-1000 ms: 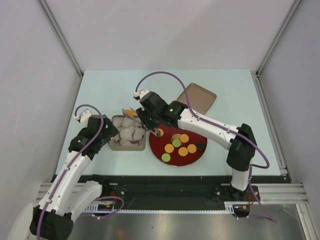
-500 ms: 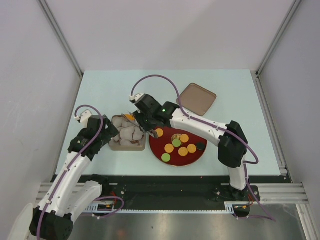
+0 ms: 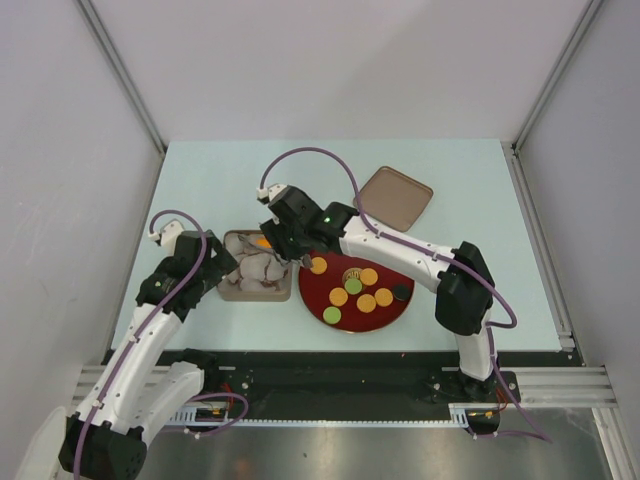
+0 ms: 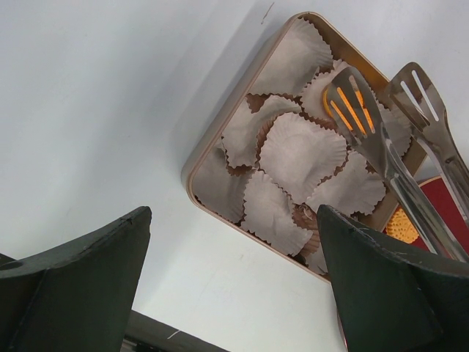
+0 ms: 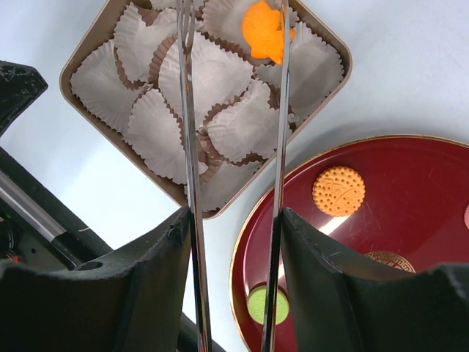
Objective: Pack the cookies
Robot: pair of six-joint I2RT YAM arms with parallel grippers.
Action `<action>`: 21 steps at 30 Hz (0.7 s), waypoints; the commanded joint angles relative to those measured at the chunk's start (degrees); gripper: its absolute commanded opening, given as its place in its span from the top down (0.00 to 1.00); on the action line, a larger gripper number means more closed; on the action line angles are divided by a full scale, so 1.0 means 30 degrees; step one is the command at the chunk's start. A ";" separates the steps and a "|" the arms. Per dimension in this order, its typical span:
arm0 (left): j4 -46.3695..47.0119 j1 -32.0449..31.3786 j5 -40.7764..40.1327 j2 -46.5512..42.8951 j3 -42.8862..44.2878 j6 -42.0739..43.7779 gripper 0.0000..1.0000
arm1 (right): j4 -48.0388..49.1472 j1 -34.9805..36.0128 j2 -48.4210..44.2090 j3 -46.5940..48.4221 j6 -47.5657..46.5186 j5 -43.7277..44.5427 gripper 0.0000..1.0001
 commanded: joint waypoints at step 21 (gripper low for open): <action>0.1995 0.0169 0.2015 0.1432 -0.0382 0.0193 0.00 | -0.1889 0.0155 -0.9926 -1.0100 0.1880 0.4903 0.47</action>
